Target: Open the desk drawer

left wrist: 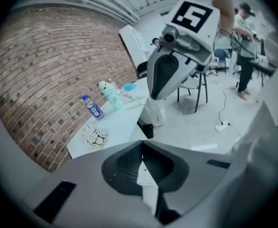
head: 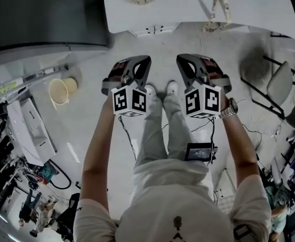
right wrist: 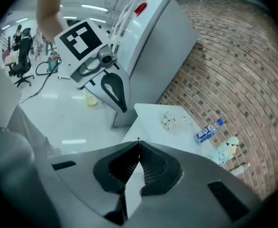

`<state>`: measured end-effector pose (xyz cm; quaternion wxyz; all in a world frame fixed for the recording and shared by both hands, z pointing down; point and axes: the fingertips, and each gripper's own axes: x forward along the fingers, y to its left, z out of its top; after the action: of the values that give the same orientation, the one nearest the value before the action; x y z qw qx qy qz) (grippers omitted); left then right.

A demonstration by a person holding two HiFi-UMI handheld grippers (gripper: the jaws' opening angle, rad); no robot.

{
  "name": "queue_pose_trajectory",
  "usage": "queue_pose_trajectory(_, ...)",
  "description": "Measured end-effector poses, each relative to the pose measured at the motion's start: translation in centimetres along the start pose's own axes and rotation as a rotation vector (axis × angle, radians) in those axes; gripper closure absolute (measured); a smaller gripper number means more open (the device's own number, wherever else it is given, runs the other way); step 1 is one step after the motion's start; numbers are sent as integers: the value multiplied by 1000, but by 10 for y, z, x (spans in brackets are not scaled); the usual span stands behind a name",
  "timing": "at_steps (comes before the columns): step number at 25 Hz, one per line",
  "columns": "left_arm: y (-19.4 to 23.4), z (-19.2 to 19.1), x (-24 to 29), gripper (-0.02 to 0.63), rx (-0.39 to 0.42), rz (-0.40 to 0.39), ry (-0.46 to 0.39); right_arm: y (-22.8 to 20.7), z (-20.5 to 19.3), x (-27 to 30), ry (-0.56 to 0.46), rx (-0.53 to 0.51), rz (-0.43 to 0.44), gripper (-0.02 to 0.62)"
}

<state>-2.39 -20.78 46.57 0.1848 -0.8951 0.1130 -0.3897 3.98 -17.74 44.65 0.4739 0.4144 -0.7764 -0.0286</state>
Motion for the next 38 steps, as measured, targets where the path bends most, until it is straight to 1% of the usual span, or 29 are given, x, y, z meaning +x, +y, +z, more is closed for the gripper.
queue_pose_trajectory(2,3,-20,28,598,72,24,62,6,-12,25,7,-43,2,569)
queue_pose_trajectory(5,-1,-53,69,598,133,54,144,18,-34,65,20,-112,-15,569)
queue_pose_trajectory(7,-12,-68,93,598,171,47,175,27,-52,87,35,-161,-31,569)
queue_pose_trajectory(10,-38,-85,122,598,215,19,194,45,-79,112,61,-195,-13,569)
queue_pose_trajectory(12,-51,-95,137,598,222,14,198,53,-93,129,72,-202,0,569)
queue_pose_trajectory(14,-58,-106,150,598,213,25,201,57,-104,146,76,-197,2,569)
queue_pose_trajectory(19,-59,-122,183,597,204,82,178,43,-116,189,73,-218,-41,568)
queue_pose_trajectory(23,-49,-133,204,597,212,101,185,36,-118,220,68,-252,-60,568)
queue_pose_trajectory(28,-20,-143,230,593,240,116,202,17,-118,254,42,-254,-119,566)
queue_pose_trajectory(29,-14,-145,235,586,244,120,206,16,-120,261,47,-248,-117,565)
queue_pose_trajectory(30,-9,-146,241,555,250,123,210,16,-121,268,54,-246,-109,546)
queue_pose_trajectory(31,-4,-148,246,490,255,125,215,16,-122,274,60,-249,-100,468)
queue_pose_trajectory(32,1,-149,250,474,257,128,220,16,-121,280,66,-256,-94,445)
queue_pose_trajectory(35,14,-152,262,474,247,130,233,10,-118,294,67,-284,-96,443)
queue_pose_trajectory(38,18,-158,273,460,261,122,252,2,-116,305,71,-309,-98,445)
